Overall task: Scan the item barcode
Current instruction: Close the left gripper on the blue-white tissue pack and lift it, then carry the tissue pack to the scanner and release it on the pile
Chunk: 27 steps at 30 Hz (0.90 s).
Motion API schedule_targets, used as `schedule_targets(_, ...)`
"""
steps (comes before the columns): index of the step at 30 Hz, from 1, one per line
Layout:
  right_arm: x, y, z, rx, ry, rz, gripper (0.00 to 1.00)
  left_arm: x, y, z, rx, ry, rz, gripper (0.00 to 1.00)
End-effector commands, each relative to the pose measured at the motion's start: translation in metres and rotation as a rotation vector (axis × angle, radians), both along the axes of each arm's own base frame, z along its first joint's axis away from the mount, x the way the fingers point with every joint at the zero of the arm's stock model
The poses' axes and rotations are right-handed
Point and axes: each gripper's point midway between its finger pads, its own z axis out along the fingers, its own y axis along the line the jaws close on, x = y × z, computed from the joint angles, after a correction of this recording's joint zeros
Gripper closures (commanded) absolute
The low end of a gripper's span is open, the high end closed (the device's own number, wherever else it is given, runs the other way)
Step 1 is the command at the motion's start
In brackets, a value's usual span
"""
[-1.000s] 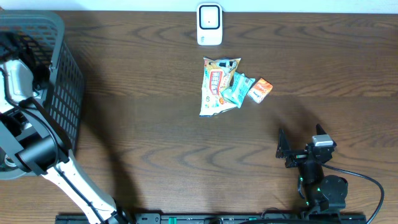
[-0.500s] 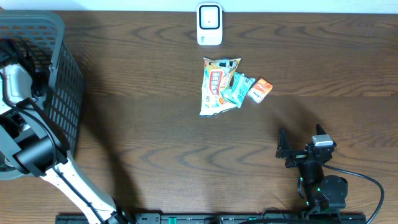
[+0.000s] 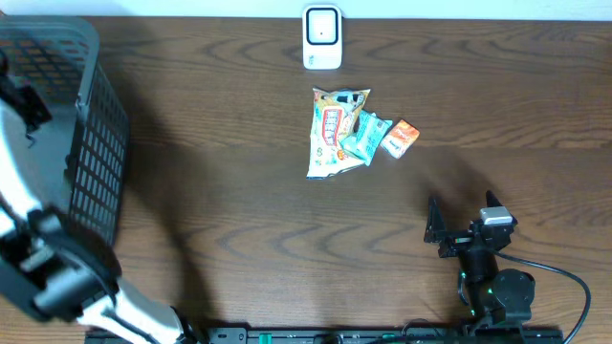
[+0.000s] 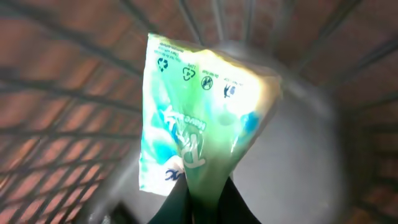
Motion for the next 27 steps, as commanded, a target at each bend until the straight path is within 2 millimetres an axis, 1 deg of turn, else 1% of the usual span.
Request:
schedule_targets(1, 0.000, 0.001, -0.001, -0.015, 0.001, 0.001, 0.01, -0.023, -0.014, 0.065, -0.017, -0.192, 0.170, 0.93)
schedule_targets(3, 0.000, 0.001, -0.001, -0.015, 0.001, 0.001, 0.01, -0.036, -0.025, 0.089, -0.033, -0.258, 0.218, 0.93)
schedule_targets(4, 0.000, 0.001, -0.001, -0.015, 0.001, 0.001, 0.01, -0.042, -0.034, 0.101, -0.049, -0.289, 0.208, 0.93)
schedule_targets(6, 0.000, 0.001, -0.001, -0.015, 0.001, 0.001, 0.01, -0.047, -0.057, 0.122, -0.101, -0.353, 0.148, 0.93)
schedule_targets(8, 0.000, 0.001, -0.001, -0.015, 0.001, 0.001, 0.01, -0.047, -0.088, 0.144, -0.192, -0.440, 0.047, 0.93)
schedule_targets(11, 0.000, 0.001, -0.001, -0.015, 0.001, 0.001, 0.01, -0.045, -0.142, 0.178, -0.350, -0.577, -0.147, 0.92)
schedule_targets(13, 0.000, 0.001, -0.001, -0.015, 0.001, 0.001, 0.01, -0.046, -0.172, 0.196, -0.439, -0.638, -0.262, 0.93)
schedule_targets(14, 0.000, 0.001, -0.001, -0.015, 0.001, 0.001, 0.01, -0.047, -0.192, 0.206, -0.490, -0.668, -0.332, 0.93)
schedule_targets(16, 0.000, 0.001, -0.001, -0.015, 0.001, 0.001, 0.01, -0.049, -0.215, 0.213, -0.550, -0.679, -0.387, 0.93)
schedule_targets(20, 0.000, 0.001, -0.001, -0.015, 0.001, 0.001, 0.01, -0.047, -0.260, 0.211, -0.651, -0.639, -0.451, 0.93)
schedule_targets(21, 0.000, 0.001, -0.001, -0.015, 0.001, 0.001, 0.01, -0.043, -0.288, 0.209, -0.684, -0.609, -0.525, 0.92)
schedule_targets(24, 0.000, 0.001, -0.001, -0.015, 0.001, 0.001, 0.01, -0.038, -0.335, 0.204, -0.732, -0.553, -0.652, 0.93)
schedule_targets(27, 0.000, 0.001, -0.001, -0.015, 0.001, 0.001, 0.01, -0.032, -0.373, 0.194, -0.746, -0.497, -0.735, 0.93)
